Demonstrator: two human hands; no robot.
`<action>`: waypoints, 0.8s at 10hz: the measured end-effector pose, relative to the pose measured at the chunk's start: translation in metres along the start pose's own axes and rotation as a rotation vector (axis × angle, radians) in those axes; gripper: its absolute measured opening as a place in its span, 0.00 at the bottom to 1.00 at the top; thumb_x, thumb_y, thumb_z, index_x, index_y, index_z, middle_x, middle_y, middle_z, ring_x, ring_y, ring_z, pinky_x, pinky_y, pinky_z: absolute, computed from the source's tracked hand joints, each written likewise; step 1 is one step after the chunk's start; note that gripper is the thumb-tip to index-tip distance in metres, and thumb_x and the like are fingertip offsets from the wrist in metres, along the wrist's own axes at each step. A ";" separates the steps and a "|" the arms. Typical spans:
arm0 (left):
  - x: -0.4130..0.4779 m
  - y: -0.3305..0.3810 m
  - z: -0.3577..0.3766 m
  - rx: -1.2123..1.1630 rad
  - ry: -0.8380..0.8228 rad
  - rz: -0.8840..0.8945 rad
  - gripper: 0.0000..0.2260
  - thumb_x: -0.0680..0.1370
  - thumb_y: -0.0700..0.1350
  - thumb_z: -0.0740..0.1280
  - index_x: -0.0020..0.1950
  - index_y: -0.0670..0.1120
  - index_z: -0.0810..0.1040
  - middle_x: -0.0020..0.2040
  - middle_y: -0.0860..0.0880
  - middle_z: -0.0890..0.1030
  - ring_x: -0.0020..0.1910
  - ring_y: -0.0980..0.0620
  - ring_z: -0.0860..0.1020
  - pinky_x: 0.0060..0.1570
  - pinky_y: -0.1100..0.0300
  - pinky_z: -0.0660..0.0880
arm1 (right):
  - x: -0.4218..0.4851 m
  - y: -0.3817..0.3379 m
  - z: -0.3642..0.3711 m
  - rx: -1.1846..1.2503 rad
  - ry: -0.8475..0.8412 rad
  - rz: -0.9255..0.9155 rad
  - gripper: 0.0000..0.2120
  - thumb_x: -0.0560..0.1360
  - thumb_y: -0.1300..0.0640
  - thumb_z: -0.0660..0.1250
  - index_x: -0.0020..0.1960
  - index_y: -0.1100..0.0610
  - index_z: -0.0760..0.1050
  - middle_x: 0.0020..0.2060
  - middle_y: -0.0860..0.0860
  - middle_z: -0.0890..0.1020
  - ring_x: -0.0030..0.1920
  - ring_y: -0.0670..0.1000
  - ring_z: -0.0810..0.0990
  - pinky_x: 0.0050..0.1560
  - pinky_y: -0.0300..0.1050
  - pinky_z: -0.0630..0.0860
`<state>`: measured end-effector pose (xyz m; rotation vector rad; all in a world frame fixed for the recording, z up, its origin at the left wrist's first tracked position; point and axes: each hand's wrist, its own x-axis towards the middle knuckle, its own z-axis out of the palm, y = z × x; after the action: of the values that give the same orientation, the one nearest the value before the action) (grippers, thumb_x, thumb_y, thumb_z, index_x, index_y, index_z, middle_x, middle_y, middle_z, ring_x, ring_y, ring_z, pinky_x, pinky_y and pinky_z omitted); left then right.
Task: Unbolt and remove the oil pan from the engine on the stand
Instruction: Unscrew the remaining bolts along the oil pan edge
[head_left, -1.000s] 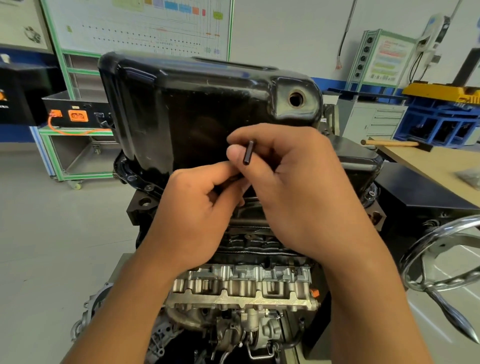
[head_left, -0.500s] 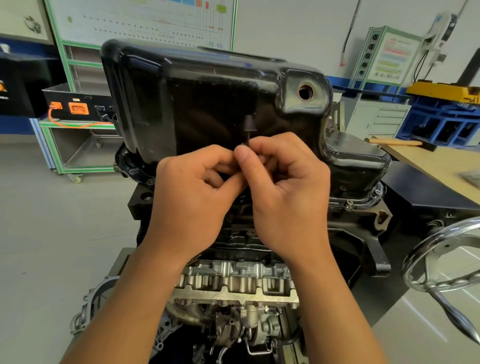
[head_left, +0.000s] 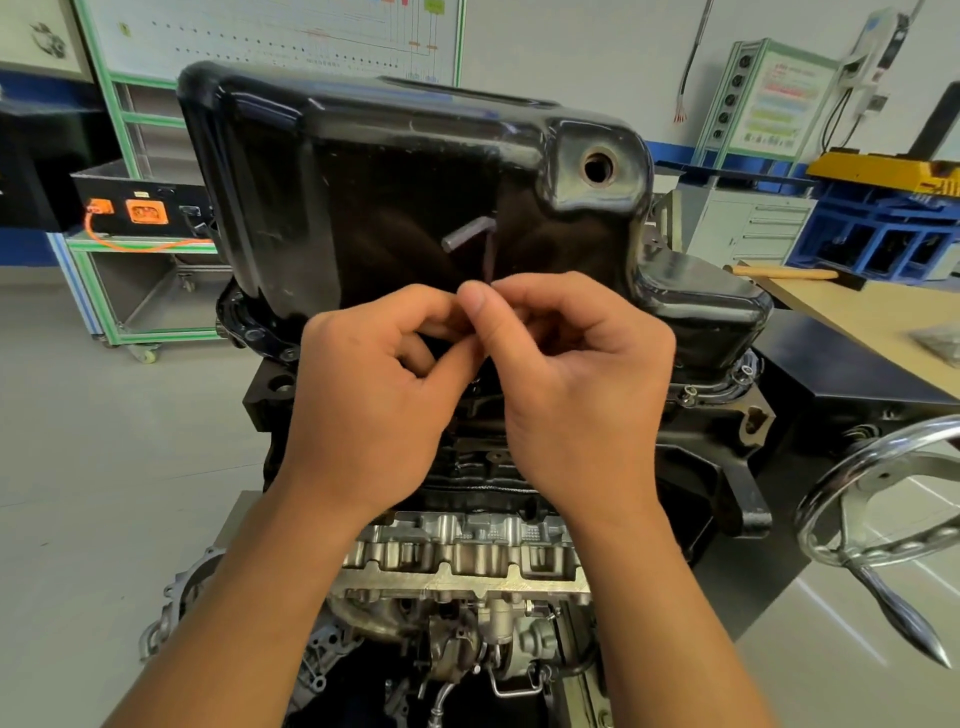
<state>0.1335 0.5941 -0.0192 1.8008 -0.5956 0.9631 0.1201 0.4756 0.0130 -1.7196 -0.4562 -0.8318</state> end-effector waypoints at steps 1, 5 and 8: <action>0.001 -0.001 -0.002 -0.025 -0.035 -0.011 0.06 0.78 0.44 0.71 0.54 0.51 0.83 0.34 0.61 0.81 0.27 0.55 0.79 0.28 0.66 0.76 | 0.002 0.003 0.001 -0.020 0.025 0.001 0.08 0.70 0.41 0.65 0.34 0.41 0.74 0.32 0.48 0.81 0.35 0.48 0.81 0.44 0.51 0.80; 0.002 0.008 -0.001 -0.061 -0.022 -0.045 0.08 0.76 0.44 0.72 0.45 0.59 0.80 0.33 0.59 0.82 0.26 0.50 0.79 0.28 0.67 0.76 | 0.000 -0.012 -0.008 -0.078 -0.102 0.030 0.06 0.73 0.48 0.67 0.39 0.47 0.78 0.37 0.52 0.83 0.40 0.49 0.82 0.48 0.48 0.80; 0.002 0.005 -0.005 -0.174 -0.183 -0.104 0.09 0.81 0.40 0.67 0.59 0.49 0.83 0.40 0.56 0.86 0.31 0.51 0.83 0.31 0.64 0.78 | 0.000 -0.023 -0.009 -0.001 -0.055 -0.019 0.06 0.71 0.50 0.67 0.36 0.41 0.74 0.35 0.48 0.82 0.39 0.49 0.83 0.48 0.49 0.81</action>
<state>0.1295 0.5966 -0.0142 1.7561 -0.6715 0.6604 0.1025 0.4742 0.0296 -1.7445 -0.5101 -0.7995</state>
